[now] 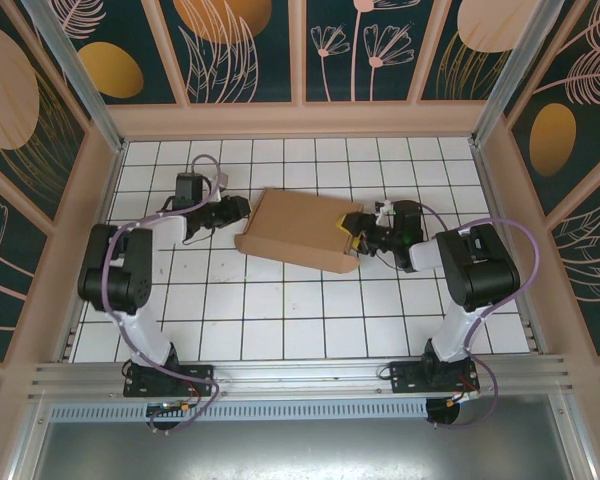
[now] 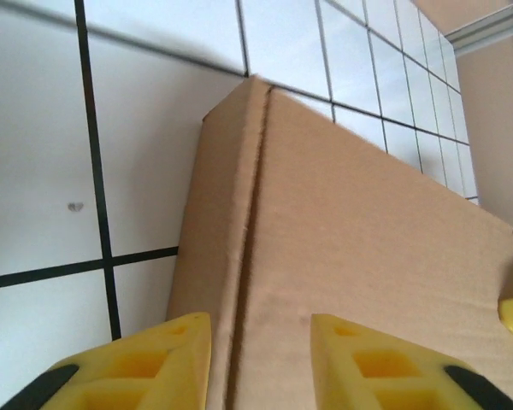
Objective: Fold the paper box
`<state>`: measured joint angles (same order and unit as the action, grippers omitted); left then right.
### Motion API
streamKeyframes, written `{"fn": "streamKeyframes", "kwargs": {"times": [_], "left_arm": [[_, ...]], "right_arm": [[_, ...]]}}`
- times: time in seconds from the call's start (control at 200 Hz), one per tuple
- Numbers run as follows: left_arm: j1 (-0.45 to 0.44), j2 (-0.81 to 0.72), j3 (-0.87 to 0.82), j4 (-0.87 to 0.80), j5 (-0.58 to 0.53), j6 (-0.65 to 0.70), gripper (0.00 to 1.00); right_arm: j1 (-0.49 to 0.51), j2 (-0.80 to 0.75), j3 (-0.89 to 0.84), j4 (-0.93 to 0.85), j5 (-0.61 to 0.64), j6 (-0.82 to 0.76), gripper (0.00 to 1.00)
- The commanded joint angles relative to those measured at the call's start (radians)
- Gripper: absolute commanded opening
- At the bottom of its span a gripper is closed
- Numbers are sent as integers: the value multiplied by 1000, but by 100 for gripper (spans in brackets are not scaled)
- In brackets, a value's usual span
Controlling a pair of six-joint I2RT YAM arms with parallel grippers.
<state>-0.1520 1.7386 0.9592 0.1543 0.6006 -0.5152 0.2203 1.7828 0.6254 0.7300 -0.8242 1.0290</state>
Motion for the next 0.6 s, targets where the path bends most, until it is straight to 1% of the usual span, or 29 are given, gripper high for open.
{"fn": "streamKeyframes", "kwargs": {"times": [0.0,0.07,0.155,0.21,0.295,0.35,0.4,0.525,0.596], "left_arm": [[-36,-163,-10,-62,-211,131,41],[-104,-232,-13,-72,-281,216,43],[-238,-296,-32,-71,-381,364,44],[-308,-320,-56,-53,-386,462,44],[-394,-352,-79,-76,-448,629,46],[-431,-378,-97,-102,-467,760,47],[-451,-403,-119,-110,-491,850,49],[-473,-415,-120,-134,-580,994,53],[-497,-403,-104,-174,-604,1081,53]], "right_arm": [[-11,-4,-15,30,-33,36,45],[-17,-10,-25,42,-39,56,45],[-24,-17,-29,63,-64,90,44],[-25,-26,-29,80,-77,114,45],[-28,-38,-20,80,-98,149,46],[-31,-49,-23,101,-108,181,46],[-31,-61,-23,119,-117,206,46],[-30,-84,-18,154,-137,260,46],[-29,-96,-14,170,-145,287,46]]}}
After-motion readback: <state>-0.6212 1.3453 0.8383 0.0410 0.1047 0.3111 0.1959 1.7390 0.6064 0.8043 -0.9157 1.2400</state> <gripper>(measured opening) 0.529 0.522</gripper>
